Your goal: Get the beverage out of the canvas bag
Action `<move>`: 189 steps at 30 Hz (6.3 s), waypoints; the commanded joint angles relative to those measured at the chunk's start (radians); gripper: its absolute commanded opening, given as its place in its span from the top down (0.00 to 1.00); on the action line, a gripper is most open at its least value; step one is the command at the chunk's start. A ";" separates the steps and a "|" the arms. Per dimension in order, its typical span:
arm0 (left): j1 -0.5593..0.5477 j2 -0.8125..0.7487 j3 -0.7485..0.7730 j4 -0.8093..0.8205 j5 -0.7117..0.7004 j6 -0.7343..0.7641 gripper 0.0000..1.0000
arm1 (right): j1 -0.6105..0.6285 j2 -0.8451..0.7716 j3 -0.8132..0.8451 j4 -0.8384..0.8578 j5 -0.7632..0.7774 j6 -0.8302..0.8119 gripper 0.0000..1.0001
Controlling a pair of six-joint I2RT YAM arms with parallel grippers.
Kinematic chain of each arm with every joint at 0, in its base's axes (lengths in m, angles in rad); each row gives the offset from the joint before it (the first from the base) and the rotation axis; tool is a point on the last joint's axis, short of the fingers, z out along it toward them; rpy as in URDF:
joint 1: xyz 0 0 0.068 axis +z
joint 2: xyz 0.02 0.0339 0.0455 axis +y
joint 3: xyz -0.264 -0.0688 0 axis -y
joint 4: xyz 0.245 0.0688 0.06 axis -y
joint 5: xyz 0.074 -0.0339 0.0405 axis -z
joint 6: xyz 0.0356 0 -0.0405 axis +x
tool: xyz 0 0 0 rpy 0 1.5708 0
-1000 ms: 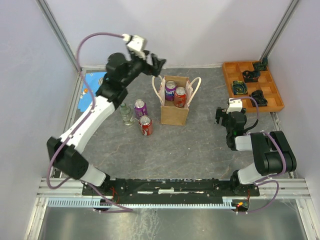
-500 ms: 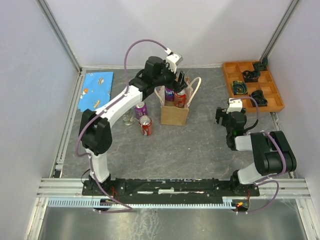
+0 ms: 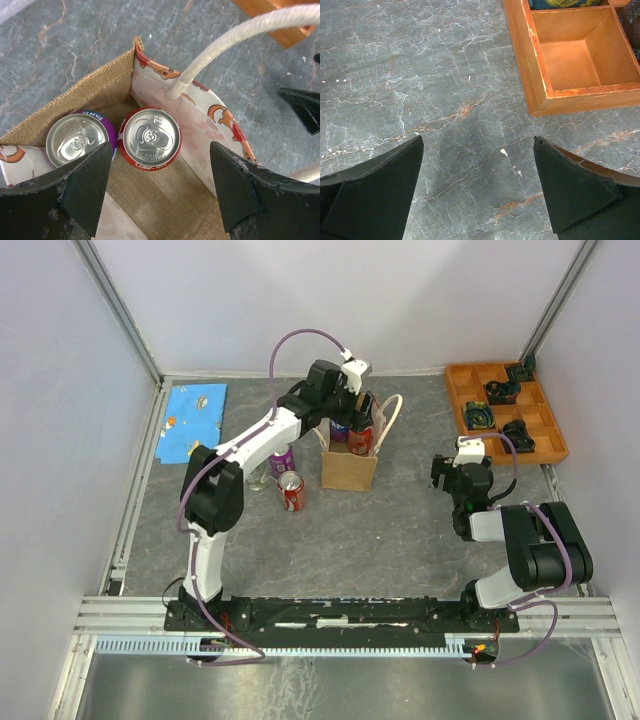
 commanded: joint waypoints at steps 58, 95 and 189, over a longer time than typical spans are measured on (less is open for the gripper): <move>-0.025 0.087 -0.034 0.055 -0.114 0.040 0.97 | -0.004 0.000 0.029 0.025 -0.005 -0.013 0.01; -0.023 -0.504 0.059 -0.092 -0.195 0.052 0.97 | -0.004 0.001 0.028 0.024 -0.005 -0.013 0.01; 0.079 -1.126 -1.378 0.458 -0.525 -0.261 0.01 | -0.004 0.001 0.029 0.025 -0.005 -0.014 0.01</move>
